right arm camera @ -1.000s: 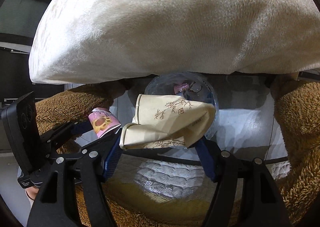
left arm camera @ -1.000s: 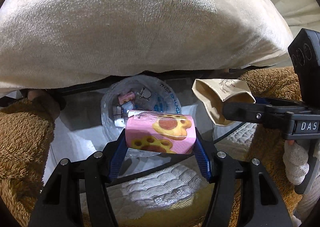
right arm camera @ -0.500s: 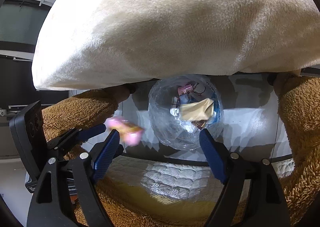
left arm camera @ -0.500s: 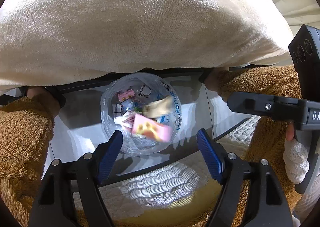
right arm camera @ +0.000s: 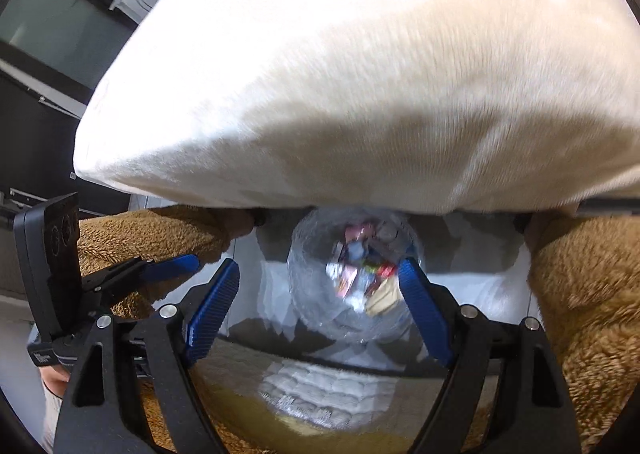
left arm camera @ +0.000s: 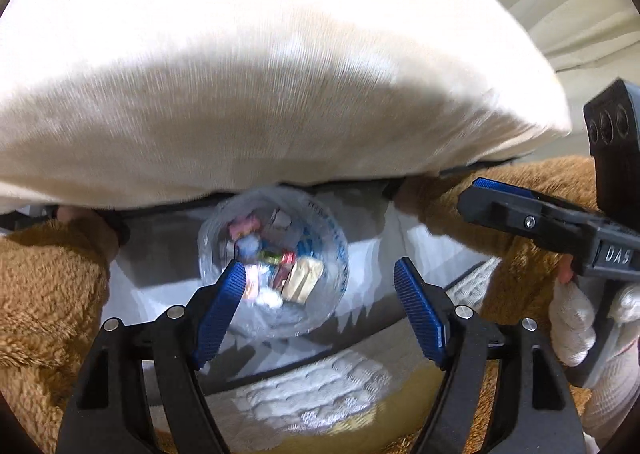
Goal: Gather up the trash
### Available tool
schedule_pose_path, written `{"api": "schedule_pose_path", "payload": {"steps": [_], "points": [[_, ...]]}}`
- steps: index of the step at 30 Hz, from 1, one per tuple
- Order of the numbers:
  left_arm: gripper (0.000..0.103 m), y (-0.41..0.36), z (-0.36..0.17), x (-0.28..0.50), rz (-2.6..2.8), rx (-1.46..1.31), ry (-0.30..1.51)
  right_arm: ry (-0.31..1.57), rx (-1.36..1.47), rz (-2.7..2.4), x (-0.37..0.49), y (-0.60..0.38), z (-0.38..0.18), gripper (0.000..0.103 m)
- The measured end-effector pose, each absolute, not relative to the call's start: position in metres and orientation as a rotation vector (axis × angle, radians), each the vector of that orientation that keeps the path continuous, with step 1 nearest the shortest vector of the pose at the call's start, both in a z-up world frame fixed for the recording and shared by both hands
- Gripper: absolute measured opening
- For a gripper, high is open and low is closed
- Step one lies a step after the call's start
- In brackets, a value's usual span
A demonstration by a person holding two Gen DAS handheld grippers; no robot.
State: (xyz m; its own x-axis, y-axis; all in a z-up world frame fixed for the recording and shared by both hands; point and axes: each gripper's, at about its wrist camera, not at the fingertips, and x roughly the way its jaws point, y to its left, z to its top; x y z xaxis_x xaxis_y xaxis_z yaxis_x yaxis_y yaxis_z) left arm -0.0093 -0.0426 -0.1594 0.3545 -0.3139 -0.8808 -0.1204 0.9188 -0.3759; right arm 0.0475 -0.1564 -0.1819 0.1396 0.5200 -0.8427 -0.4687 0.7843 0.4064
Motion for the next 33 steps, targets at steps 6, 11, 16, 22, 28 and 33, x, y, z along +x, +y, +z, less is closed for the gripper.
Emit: {"api": "schedule_pose_path", "payload": {"steps": [6,11,16,22,28,33], "points": [[0.075,-0.037,-0.128,-0.015,-0.131,-0.394,1.047,1.02,0.04,0.707,0.037,-0.173,-0.15,0.081],[0.075,-0.037,-0.099,-0.022,-0.116,-0.347,0.91,0.89,0.064,0.681,0.035,-0.19,-0.133,0.081],[0.075,-0.037,-0.078,-0.029,-0.094,-0.294,0.795,0.785,0.06,0.651,0.034,-0.205,-0.119,0.081],[0.075,-0.04,-0.059,-0.036,-0.074,-0.249,0.699,0.673,0.021,0.632,0.024,-0.21,-0.105,0.081],[0.081,-0.043,-0.047,-0.046,-0.066,-0.212,0.636,0.556,-0.046,0.623,0.008,-0.206,-0.095,0.087],[0.097,-0.045,-0.039,-0.051,-0.033,-0.181,0.564,0.448,-0.104,0.624,-0.003,-0.202,-0.089,0.099]]}}
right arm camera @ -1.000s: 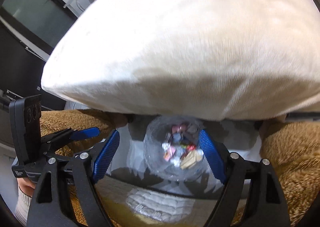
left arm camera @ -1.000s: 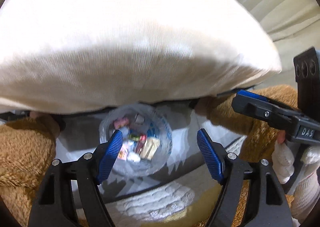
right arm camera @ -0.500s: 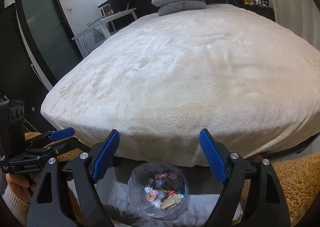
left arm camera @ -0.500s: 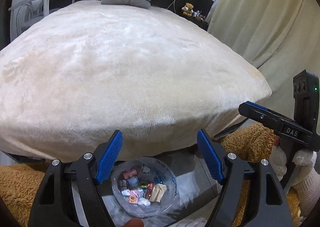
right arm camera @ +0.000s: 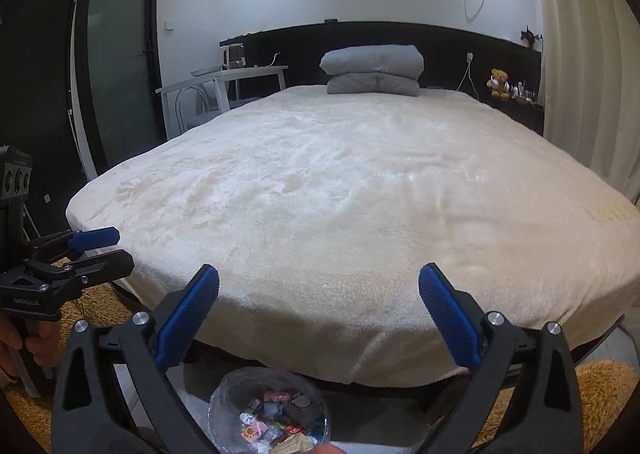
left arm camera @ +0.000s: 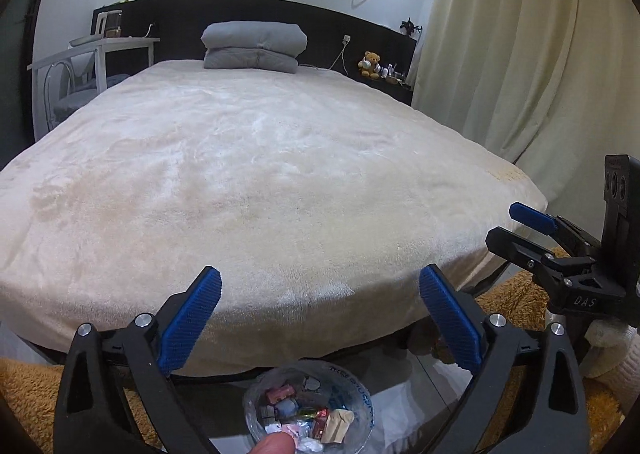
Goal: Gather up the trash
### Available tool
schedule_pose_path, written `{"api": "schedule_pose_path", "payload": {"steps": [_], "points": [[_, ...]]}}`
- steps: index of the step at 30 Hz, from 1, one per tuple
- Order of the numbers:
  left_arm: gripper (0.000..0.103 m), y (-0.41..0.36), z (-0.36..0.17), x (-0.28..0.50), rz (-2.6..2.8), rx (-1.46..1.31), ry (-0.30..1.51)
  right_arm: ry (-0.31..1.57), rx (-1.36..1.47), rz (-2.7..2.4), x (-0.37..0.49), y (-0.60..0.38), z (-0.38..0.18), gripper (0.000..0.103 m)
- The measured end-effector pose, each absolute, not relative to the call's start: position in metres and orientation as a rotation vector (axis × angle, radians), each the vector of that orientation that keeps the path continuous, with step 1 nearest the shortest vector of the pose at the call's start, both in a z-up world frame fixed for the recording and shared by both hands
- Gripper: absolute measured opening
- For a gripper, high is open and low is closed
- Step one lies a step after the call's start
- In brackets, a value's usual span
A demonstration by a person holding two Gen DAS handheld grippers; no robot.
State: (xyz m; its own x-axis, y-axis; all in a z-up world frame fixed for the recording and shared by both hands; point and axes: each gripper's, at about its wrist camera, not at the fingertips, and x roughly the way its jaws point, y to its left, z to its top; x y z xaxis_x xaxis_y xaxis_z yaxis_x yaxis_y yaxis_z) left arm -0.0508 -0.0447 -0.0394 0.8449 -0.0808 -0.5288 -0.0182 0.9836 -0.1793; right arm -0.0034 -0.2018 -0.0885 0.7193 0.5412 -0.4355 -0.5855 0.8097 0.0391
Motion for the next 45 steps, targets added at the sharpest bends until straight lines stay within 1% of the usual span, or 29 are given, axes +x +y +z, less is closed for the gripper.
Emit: {"api": "schedule_pose_path", "payload": {"steps": [11,45], "points": [[0.097,-0.042,-0.0343,-0.0539,0.009,-0.147,0.513,0.442,-0.077,0.6,0.0004,-0.206,-0.0849,0.099],[0.097,-0.0449,-0.0288,-0.0561,0.021,-0.124,0.486,0.441,-0.094,0.596,-0.0008,-0.2032,-0.0858,0.099]]}}
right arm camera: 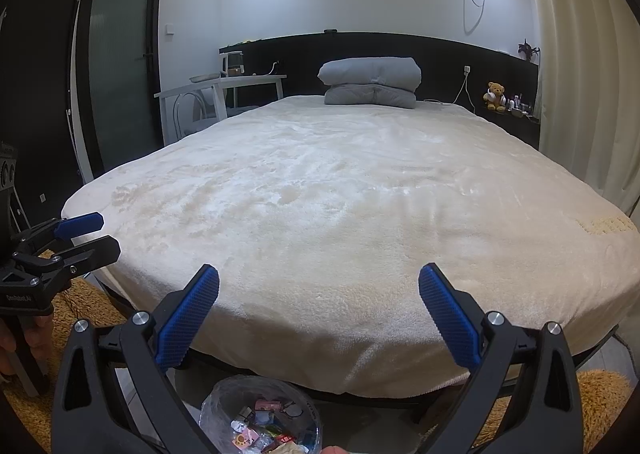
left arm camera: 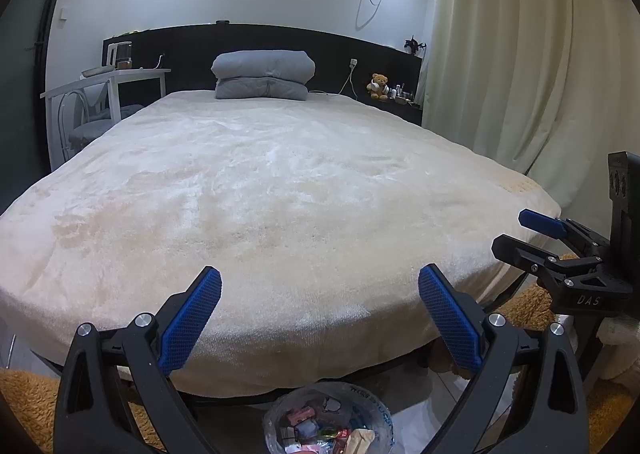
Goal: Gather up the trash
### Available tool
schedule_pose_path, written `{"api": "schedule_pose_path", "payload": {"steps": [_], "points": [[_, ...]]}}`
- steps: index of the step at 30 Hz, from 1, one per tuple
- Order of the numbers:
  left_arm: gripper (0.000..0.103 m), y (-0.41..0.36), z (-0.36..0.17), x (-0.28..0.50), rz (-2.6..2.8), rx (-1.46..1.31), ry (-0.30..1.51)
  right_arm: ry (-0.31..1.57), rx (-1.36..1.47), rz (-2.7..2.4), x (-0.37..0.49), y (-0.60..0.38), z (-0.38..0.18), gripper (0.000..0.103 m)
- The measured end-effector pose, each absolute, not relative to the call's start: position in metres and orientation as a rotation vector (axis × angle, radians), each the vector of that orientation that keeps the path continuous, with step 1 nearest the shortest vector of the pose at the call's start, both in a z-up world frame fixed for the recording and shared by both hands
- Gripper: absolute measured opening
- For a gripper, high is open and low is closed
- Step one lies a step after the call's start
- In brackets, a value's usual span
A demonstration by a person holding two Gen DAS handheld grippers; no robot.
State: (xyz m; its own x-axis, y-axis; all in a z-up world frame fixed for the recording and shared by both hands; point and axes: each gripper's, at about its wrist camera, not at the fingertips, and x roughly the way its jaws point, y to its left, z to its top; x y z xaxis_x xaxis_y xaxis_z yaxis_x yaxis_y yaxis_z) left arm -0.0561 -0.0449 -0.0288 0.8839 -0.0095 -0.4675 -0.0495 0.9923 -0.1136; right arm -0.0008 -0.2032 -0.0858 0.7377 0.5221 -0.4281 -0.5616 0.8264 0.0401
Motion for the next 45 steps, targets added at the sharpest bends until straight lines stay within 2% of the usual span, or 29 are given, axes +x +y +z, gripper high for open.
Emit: {"api": "schedule_pose_path", "payload": {"steps": [45], "points": [[0.097,-0.045,-0.026,-0.0562,0.022,-0.116,0.474,0.441,-0.099,0.594,-0.0007,-0.2031,-0.0862,0.099]]}}
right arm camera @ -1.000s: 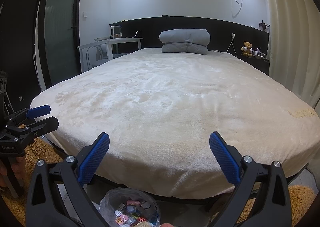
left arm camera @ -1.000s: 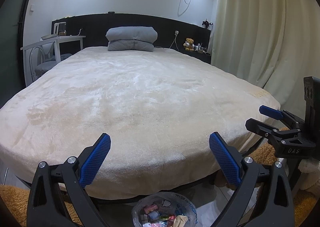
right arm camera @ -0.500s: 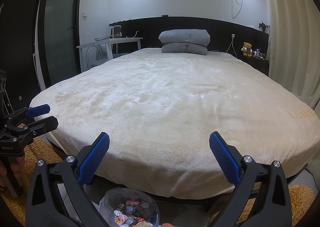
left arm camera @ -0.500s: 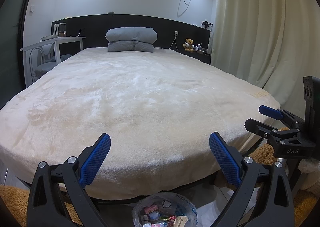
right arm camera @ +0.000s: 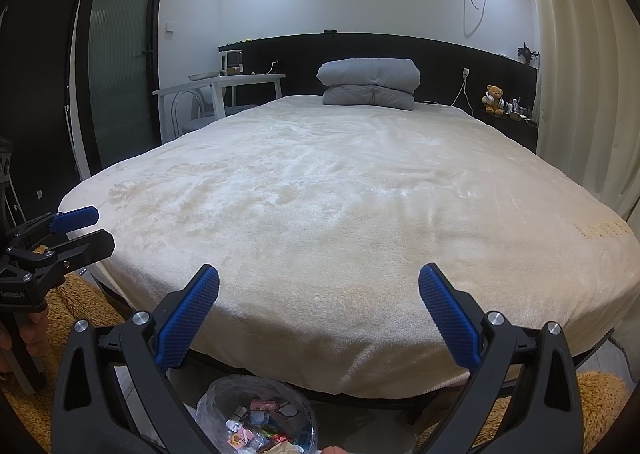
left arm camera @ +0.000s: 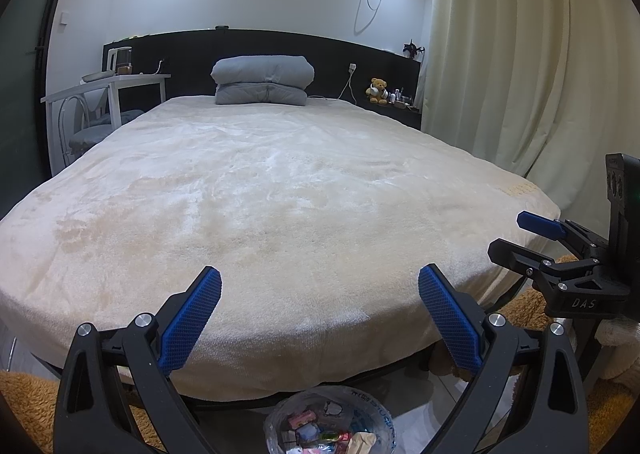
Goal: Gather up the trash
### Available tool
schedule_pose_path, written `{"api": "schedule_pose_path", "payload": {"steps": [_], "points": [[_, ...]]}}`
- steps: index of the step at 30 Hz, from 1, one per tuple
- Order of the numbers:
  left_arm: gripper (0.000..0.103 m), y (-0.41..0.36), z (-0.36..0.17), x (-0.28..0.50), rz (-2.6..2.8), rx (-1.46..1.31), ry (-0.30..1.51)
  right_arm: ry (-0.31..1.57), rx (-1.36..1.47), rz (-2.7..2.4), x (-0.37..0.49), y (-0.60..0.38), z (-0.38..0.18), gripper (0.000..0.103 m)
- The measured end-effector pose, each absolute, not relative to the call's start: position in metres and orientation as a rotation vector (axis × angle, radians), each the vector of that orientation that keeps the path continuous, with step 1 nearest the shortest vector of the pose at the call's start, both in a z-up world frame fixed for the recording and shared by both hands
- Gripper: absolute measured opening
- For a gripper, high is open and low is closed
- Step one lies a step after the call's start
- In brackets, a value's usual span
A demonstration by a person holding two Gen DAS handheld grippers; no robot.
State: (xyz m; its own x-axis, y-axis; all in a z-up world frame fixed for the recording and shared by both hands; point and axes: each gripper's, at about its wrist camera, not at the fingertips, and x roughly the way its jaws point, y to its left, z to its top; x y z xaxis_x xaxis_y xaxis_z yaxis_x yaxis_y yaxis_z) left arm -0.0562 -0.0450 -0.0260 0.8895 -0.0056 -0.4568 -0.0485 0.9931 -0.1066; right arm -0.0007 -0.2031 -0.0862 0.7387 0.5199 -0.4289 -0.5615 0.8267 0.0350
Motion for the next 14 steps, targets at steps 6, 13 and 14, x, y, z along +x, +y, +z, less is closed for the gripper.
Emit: {"api": "schedule_pose_path", "payload": {"steps": [6,13,14], "points": [[0.097,-0.0453,-0.0255,-0.0561,0.022,-0.116,0.472,0.44,-0.1,0.594,-0.0007,-0.2029,-0.0862,0.099],[0.097,-0.047,-0.0232,-0.0547,0.029,-0.113,0.474,0.441,-0.102,0.597,0.0018,-0.2052,-0.0877,0.099],[0.097,-0.047,-0.0232,-0.0545,0.029,-0.114,0.474,0.441,-0.103,0.597,0.0025,-0.2057,-0.0882,0.099]]}}
